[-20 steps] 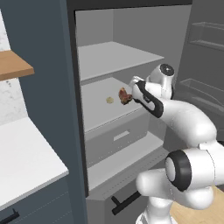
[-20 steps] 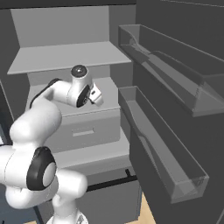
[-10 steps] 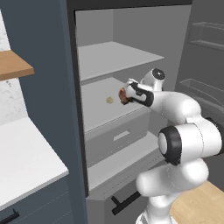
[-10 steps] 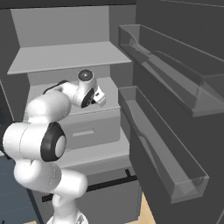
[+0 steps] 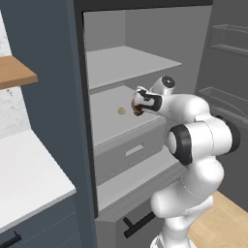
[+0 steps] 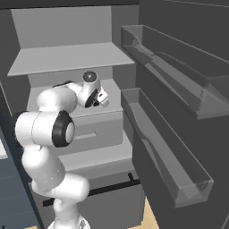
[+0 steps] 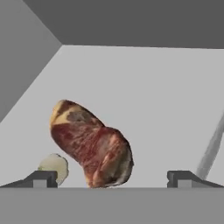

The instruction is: Place one garlic and one steak in each tupperware on the nearby counter, to pack two identical lunches.

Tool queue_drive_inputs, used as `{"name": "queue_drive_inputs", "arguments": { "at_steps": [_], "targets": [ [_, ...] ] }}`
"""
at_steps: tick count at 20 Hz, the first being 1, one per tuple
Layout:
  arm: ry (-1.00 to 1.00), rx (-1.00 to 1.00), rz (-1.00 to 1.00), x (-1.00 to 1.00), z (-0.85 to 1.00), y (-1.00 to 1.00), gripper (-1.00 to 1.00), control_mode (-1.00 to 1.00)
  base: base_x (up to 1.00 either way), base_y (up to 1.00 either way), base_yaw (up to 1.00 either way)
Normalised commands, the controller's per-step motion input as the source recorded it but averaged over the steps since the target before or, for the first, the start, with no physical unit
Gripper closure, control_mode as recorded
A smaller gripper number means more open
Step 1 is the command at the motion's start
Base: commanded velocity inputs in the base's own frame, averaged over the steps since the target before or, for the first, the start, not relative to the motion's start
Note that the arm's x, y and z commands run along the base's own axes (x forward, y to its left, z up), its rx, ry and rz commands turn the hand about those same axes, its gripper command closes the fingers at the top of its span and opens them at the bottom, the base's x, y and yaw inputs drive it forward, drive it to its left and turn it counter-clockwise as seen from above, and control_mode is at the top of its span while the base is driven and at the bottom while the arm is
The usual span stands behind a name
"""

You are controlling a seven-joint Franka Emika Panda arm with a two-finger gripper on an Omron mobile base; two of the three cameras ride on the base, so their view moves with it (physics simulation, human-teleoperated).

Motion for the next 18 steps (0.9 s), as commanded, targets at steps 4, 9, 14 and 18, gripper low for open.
{"name": "queue_drive_inputs", "arguments": {
  "at_steps": [4,9,14,18],
  "targets": [
    [0.01,0.0,0.0,0.38,-0.22,0.0,-1.0,-1.0,0.0,0.0,0.0],
    [0.0,0.0,0.0,0.35,-0.34,0.0,-1.0,-1.0,0.0,0.0,0.0],
    [0.0,0.0,0.0,0.25,-0.27,0.01,-1.0,-1.0,0.0,0.0,0.0],
    [0.01,0.0,0.0,0.07,-0.18,0.0,-1.0,-1.0,0.0,0.0,0.0]
  ]
}}
